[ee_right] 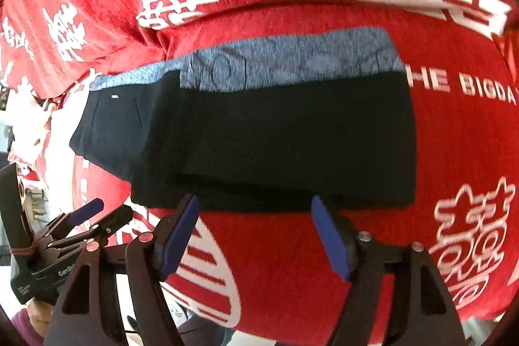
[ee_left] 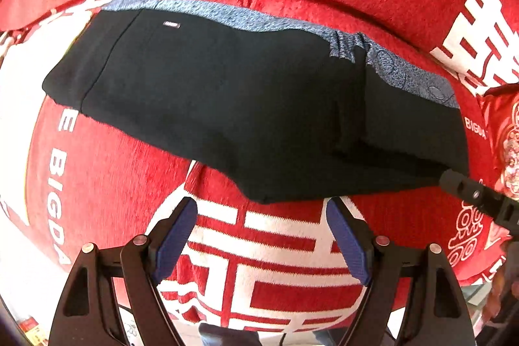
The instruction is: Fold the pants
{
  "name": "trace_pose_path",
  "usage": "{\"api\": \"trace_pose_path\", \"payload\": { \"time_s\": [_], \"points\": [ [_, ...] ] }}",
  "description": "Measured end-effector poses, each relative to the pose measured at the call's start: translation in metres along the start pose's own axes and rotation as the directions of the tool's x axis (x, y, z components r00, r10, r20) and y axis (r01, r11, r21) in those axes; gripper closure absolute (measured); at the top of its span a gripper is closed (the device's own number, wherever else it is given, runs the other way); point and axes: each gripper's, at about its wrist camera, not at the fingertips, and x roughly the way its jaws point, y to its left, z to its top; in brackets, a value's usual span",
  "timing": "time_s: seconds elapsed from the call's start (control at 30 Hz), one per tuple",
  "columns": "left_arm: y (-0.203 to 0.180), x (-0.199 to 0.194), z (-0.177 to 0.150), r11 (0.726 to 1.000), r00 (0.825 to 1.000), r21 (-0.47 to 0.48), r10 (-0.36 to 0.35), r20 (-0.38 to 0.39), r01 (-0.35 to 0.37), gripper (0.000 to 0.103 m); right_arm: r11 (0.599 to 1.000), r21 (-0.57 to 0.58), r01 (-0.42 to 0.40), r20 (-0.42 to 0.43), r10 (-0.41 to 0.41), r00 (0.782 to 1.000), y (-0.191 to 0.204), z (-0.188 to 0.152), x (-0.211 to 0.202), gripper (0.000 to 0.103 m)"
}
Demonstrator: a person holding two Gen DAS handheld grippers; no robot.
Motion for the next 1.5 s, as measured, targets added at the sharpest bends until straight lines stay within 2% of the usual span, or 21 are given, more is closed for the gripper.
{"api": "trace_pose_path", "payload": {
  "time_s": [0.33, 0.37, 0.4, 0.7, 1.03, 1.13, 1.33, 1.5],
  "points": [
    [0.052, -0.003, 0.0, 0.997, 1.0, -0.068, -0.031, 0.003, 0.032, 0.02, 0.998, -0.045, 0.041, -0.047, -0.043, 0.998, 0.049, -0.013, 0.016, 0.027],
    [0.057, -0.004, 0.002, 0.997, 1.0, -0.07, -0.026, 0.002, 0.026, 0.017, 0.998, -0.049, 0.04, -0.048, -0.043, 0.998, 0.055, -0.012, 0.018, 0.027],
    [0.064, -0.003, 0.003, 0.997, 1.0, -0.076, -0.022, -0.005, 0.022, 0.0, 0.998, -0.054, 0.041, -0.051, -0.043, 0.998, 0.061, -0.012, 0.02, 0.027],
    [0.106, 0.001, 0.01, 0.992, 1.0, -0.119, -0.029, -0.009, 0.028, 0.0, 0.994, -0.092, 0.054, -0.062, -0.06, 0.996, 0.1, -0.007, 0.035, 0.027],
    [0.139, 0.01, 0.031, 0.985, 1.0, -0.17, -0.025, -0.011, 0.022, 0.0, 0.993, -0.096, 0.073, -0.079, -0.08, 0.994, 0.117, -0.003, 0.047, 0.027],
    [0.154, 0.013, 0.037, 0.976, 0.999, -0.214, -0.043, -0.01, 0.04, 0.0, 0.995, -0.074, 0.07, -0.084, -0.076, 0.994, 0.122, -0.004, 0.05, 0.027],
    [0.188, 0.014, 0.048, 0.949, 0.996, -0.301, -0.085, 0.04, 0.093, 0.0, 0.996, -0.065, 0.067, -0.092, -0.073, 0.993, 0.126, -0.008, 0.055, 0.027],
    [0.217, 0.018, 0.057, 0.915, 0.99, -0.379, -0.115, 0.079, 0.137, 0.0, 0.995, -0.061, 0.075, -0.102, -0.081, 0.991, 0.128, -0.009, 0.06, 0.027]
  ]
}}
